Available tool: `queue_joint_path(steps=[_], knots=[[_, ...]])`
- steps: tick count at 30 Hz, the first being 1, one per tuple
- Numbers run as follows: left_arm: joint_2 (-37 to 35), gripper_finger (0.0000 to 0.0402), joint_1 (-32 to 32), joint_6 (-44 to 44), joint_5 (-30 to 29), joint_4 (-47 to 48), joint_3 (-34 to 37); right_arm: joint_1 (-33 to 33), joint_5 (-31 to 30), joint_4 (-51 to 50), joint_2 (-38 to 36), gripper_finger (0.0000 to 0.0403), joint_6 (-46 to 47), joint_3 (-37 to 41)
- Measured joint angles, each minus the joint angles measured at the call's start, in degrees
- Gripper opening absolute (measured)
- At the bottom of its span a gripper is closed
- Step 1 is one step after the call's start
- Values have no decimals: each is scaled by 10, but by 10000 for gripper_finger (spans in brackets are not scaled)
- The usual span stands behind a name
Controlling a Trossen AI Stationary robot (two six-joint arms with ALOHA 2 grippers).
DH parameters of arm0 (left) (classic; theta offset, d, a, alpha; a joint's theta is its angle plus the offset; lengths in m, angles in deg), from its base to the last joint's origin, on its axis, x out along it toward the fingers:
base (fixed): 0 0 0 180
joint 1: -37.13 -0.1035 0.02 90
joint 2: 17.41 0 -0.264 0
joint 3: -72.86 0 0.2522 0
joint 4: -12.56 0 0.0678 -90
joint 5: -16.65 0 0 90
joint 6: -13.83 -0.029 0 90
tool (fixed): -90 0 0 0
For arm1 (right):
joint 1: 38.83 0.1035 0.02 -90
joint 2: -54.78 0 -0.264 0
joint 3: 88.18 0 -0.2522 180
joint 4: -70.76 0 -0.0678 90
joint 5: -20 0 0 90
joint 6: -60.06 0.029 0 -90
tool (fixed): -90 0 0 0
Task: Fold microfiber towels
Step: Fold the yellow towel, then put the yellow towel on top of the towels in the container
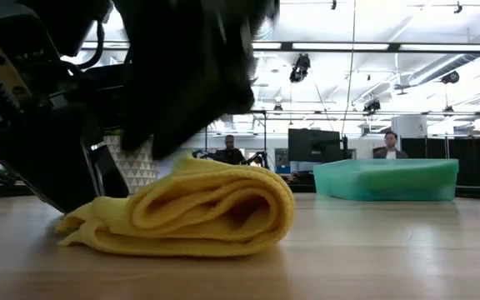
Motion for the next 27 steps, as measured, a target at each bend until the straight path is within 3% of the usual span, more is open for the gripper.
queue_joint_path(steps=[4,17,27], knots=[[0,0,1,0,0,0,0,-1,-16,1,-69,175,88,31],[0,0,1,2,0,-10,2,46,-24,120,-204,175,555,328],[0,0,1,-8,0,-11,2,44,64,124,-195,175,587,359]])
